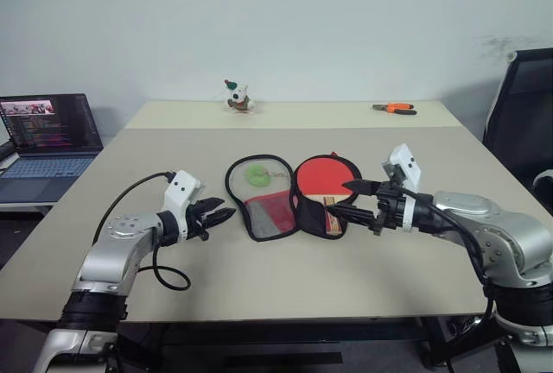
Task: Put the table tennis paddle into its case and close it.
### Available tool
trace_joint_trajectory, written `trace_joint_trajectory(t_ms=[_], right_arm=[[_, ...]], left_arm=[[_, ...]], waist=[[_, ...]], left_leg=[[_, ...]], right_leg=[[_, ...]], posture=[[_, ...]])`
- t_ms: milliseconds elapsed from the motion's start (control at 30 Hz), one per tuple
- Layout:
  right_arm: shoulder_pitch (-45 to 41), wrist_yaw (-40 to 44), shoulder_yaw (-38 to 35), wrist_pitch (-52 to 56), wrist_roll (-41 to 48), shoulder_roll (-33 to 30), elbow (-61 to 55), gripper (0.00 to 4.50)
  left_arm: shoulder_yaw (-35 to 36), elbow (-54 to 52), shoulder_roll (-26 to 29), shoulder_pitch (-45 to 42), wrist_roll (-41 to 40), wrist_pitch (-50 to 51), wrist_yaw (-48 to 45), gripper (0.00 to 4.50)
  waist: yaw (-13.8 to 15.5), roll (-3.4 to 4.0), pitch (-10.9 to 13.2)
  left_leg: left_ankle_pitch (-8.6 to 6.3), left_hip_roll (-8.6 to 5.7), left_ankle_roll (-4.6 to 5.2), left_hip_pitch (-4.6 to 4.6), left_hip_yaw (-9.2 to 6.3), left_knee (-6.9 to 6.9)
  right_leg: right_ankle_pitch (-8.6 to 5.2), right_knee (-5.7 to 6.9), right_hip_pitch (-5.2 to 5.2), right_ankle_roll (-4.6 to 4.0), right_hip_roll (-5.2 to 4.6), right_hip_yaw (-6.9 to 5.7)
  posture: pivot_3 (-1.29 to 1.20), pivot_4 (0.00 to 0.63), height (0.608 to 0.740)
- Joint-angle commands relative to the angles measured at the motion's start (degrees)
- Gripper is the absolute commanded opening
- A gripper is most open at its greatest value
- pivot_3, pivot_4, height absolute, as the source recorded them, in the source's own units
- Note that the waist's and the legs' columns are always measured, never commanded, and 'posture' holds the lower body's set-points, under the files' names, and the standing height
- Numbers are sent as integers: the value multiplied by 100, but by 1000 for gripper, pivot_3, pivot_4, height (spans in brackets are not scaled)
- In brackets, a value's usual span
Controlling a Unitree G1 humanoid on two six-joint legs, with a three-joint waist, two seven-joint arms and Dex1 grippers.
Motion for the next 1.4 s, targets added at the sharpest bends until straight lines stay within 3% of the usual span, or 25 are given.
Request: trace_joint_trajectory(t_ms=[33, 100, 300, 767, 1233, 1400], right_arm=[[-97, 44, -126, -230, 27, -115, -44, 4500], [-79, 22, -132, -267, 18, -149, -50, 4500], [-17, -18, -108, -299, 39, -192, -122, 4500], [85, -42, -141, -383, 23, -355, -156, 4500], [472, 54, -780, -321, 141, -1154, -169, 4500], [524, -95, -835, -322, 72, -1183, -121, 4500]], left_arm=[[-121, 799, -197, -549, 438, -424, 336, 655], [-248, 1483, -404, -921, 700, -666, 509, 14], [-447, 2752, -641, -1491, 1256, -1269, 731, 14], [-474, 4137, -1196, -2381, 1621, -1879, 875, 14], [-448, 4659, -2617, -4327, 1464, -2272, 415, 14], [-489, 4974, -2984, -4572, 1563, -2511, 356, 14]], waist=[[3, 0, 0], [8, -2, -1], [-12, -2, -1], [7, -3, -2], [21, -8, 1], [-38, -7, 0]], left_leg=[[0, 0, 0, -1, 0, 1], [0, -5, 0, -2, -4, 5], [0, -8, 0, -6, 0, 7], [0, -12, 0, -8, -5, 18], [0, -21, 1, -19, -6, 27], [-1, -20, 2, -8, 9, 24]], right_leg=[[0, 0, 0, 0, 0, 0], [0, 3, 0, 0, -3, -4], [2, 1, 0, 2, -7, -4], [2, 11, 1, 3, -9, -9], [3, 8, 1, 7, -8, -17], [4, 10, 1, 8, -5, -11]], posture=[[0, 150, 740], [0, 150, 740], [0, 150, 740], [0, 150, 740], [0, 150, 740], [0, 150, 740]])
